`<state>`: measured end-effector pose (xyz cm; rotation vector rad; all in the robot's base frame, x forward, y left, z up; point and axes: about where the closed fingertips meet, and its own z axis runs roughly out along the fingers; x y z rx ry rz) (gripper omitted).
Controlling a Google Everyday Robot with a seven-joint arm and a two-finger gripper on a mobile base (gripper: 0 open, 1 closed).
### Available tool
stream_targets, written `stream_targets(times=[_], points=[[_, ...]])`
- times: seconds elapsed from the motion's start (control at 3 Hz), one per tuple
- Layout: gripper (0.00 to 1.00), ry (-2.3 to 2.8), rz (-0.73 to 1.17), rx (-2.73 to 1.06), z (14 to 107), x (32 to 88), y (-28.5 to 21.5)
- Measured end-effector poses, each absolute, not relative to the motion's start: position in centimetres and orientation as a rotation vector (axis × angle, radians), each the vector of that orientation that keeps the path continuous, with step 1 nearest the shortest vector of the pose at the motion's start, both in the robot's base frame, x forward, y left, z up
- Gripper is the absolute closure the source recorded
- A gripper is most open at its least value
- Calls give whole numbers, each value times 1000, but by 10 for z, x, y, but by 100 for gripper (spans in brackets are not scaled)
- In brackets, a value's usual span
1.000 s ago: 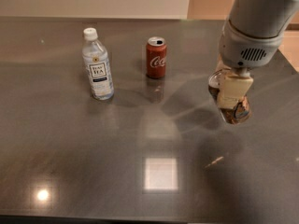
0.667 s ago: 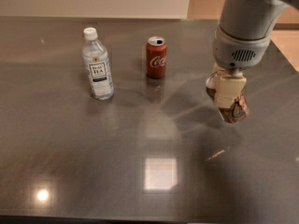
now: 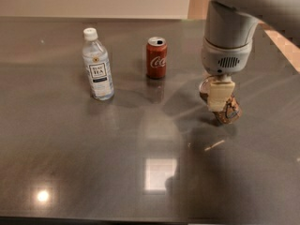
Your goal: Knock orange can over
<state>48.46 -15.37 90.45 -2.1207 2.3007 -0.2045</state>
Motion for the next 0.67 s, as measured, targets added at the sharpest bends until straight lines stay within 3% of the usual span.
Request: stream_targets(times=[0.33,0.67], points=[[0,2278,-187,-2173,894,484,-143],[0,2266,-114,-2191,881,480,-136]])
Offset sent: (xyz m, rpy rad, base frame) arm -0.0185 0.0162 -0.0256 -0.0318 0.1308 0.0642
